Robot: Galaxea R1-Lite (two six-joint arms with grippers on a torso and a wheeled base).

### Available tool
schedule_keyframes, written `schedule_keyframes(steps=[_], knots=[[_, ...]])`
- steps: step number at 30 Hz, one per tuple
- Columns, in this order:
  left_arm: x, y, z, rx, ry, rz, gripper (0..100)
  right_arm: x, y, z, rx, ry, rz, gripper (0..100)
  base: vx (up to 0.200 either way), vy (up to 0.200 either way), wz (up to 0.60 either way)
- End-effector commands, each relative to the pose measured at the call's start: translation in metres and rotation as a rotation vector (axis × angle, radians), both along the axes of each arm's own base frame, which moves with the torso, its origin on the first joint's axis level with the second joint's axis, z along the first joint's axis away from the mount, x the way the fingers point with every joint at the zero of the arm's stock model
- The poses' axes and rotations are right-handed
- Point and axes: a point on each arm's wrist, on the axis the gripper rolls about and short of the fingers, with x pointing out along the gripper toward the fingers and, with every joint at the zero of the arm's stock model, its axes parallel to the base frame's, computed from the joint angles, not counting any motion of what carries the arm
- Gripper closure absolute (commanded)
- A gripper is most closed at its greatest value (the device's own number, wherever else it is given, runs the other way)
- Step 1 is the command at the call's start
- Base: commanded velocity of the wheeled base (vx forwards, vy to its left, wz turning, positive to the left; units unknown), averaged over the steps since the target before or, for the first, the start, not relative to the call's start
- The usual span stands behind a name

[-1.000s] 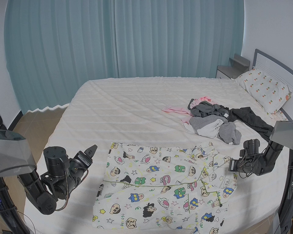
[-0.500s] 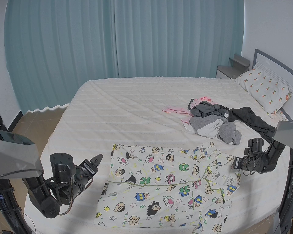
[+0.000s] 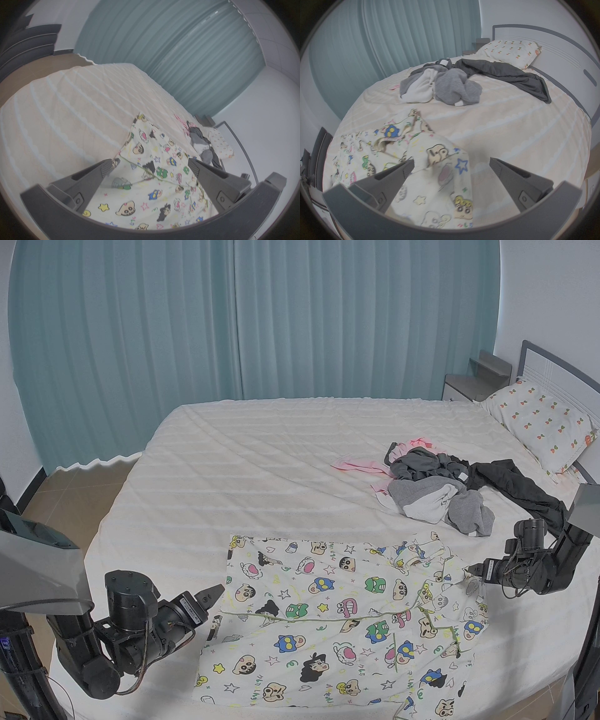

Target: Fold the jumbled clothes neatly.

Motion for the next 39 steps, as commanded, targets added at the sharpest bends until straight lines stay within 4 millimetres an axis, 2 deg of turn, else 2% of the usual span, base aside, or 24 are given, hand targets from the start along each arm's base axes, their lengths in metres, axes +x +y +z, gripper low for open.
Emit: schedule_keyframes(steps=[1,2,3,5,6,8,10,19,28,35,39], knots=[[-0.014,0.002,0.003,-0.015,0.005,-0.059,0,-0.020,0.032,0.029,0.006,-0.044,0.094,0,0.000,0.000,0.00],[-0.017,-0.001,0.002,-0.012,0.015,-0.074,0,-0.035,0.038,0.036,0.013,-0.038,0.118,0,0.000,0.000,0.00],[-0.017,-0.001,0.002,-0.012,0.015,-0.077,0,-0.038,0.040,0.036,0.013,-0.032,0.123,0,0.000,0.000,0.00],[-0.023,-0.003,-0.002,0.000,0.040,-0.091,0,-0.069,0.049,0.033,0.035,0.029,0.174,0,0.000,0.000,0.00],[-0.023,-0.003,-0.002,0.000,0.040,-0.091,0,-0.069,0.049,0.033,0.035,0.029,0.174,0,0.000,0.000,0.00],[-0.026,-0.004,-0.004,-0.006,0.061,-0.095,0,-0.101,0.060,0.022,0.126,0.125,0.259,0,-0.100,0.000,0.00],[-0.027,-0.004,-0.004,-0.022,0.071,-0.086,0,-0.112,0.066,0.016,0.188,0.172,0.304,0,-0.200,0.000,0.00],[-0.028,-0.004,-0.013,-0.008,0.108,-0.083,0,-0.125,0.073,-0.010,0.193,0.288,0.352,0,-0.200,0.000,0.00],[-0.027,-0.005,-0.020,0.004,0.124,-0.081,0,-0.135,0.074,-0.028,0.134,0.361,0.371,0,0.000,0.000,0.00],[-0.025,-0.007,-0.028,0.025,0.133,-0.070,0,-0.143,0.091,-0.045,0.076,0.407,0.418,0,0.000,0.000,0.00],[-0.025,-0.009,-0.032,0.042,0.134,-0.054,0,-0.146,0.102,-0.058,0.053,0.409,0.385,0,0.000,0.000,0.00]])
